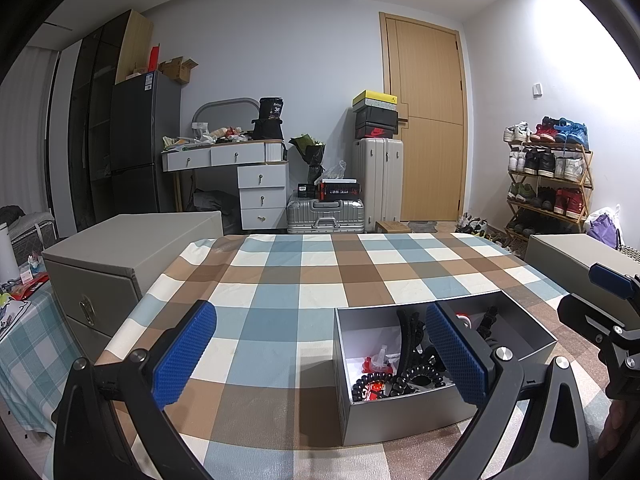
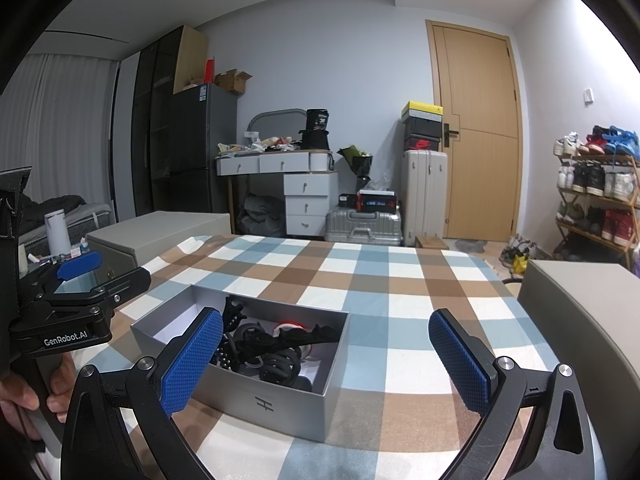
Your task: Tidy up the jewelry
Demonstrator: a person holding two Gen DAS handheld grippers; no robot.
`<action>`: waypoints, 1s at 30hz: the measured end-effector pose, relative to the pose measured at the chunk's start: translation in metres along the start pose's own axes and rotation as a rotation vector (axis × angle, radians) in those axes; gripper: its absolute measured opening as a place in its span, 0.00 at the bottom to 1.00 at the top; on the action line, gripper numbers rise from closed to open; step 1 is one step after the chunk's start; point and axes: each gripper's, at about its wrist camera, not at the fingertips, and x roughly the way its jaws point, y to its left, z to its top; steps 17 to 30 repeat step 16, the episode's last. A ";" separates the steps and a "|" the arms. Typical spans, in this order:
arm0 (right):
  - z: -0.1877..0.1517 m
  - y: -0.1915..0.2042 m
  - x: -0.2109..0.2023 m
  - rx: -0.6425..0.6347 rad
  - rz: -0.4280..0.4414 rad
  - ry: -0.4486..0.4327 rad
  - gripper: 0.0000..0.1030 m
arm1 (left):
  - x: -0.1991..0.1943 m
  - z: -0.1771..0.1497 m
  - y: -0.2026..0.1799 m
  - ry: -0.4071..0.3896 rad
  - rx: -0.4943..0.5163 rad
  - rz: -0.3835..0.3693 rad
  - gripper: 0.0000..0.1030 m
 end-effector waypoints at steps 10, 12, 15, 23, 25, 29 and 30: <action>0.000 0.000 0.000 0.000 0.000 0.000 1.00 | 0.001 0.000 -0.001 0.000 0.000 -0.001 0.99; 0.000 0.000 0.000 0.000 0.000 0.000 1.00 | 0.001 0.000 -0.001 0.001 0.000 -0.001 0.99; 0.000 0.000 0.000 0.000 0.000 0.001 1.00 | 0.001 0.000 -0.001 0.000 -0.001 0.005 0.99; 0.000 0.000 0.000 0.000 0.000 0.001 1.00 | 0.001 0.000 -0.001 0.000 -0.004 0.011 0.99; 0.000 0.000 0.000 0.000 0.000 0.001 1.00 | 0.001 0.000 -0.001 0.000 -0.004 0.011 0.99; 0.000 0.000 0.000 0.000 0.000 0.001 1.00 | 0.001 0.000 -0.001 0.000 -0.004 0.011 0.99; 0.000 0.000 0.000 0.000 0.000 0.001 1.00 | 0.001 0.000 -0.001 0.000 -0.004 0.011 0.99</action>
